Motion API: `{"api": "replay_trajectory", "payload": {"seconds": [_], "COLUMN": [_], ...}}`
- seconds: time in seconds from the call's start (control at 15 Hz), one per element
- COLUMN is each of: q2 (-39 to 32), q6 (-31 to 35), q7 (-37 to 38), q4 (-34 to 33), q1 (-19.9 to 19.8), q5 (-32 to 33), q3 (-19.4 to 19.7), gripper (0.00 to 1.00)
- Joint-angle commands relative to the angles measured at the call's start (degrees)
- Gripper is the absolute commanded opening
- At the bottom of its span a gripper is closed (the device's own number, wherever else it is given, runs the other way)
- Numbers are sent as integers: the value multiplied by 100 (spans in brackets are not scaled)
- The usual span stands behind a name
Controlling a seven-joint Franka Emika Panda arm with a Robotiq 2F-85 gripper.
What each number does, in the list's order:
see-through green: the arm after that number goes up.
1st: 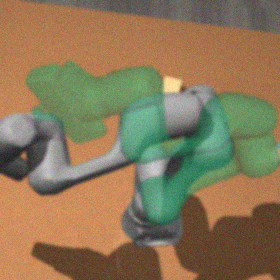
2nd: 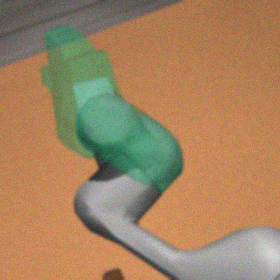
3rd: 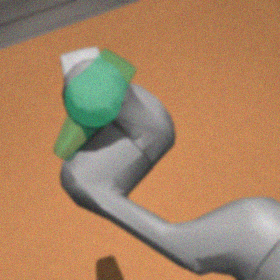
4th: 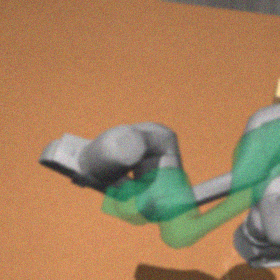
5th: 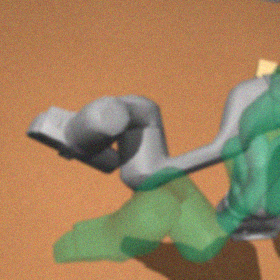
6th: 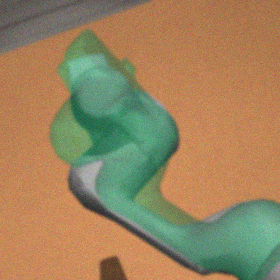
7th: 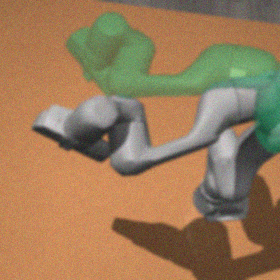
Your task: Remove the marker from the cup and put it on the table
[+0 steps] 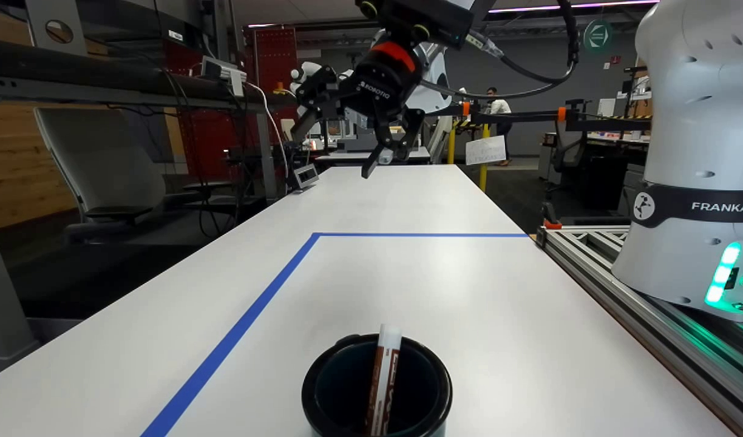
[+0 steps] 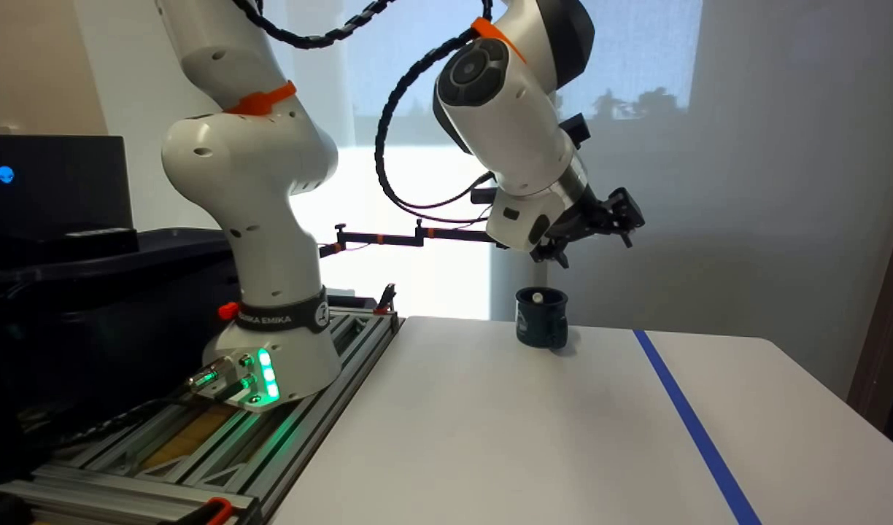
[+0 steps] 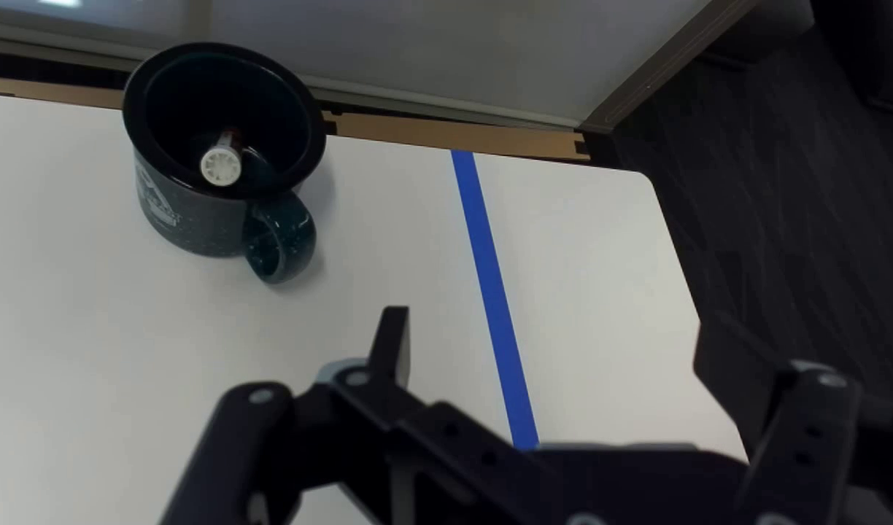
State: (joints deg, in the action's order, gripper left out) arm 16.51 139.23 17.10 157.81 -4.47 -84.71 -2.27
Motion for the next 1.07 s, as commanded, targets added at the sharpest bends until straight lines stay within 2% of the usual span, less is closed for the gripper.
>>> {"api": "replay_trajectory", "payload": {"seconds": [0.0,0.53,1.0], "q2": [2,-59,-254], "q6": [6,218,522], "q7": [14,-17,-8], "q4": [-1,-50,-26], "q1": [40,79,268], "q5": [22,-143,-107], "q3": [45,-14,-209], "gripper": [100,100,100]}}
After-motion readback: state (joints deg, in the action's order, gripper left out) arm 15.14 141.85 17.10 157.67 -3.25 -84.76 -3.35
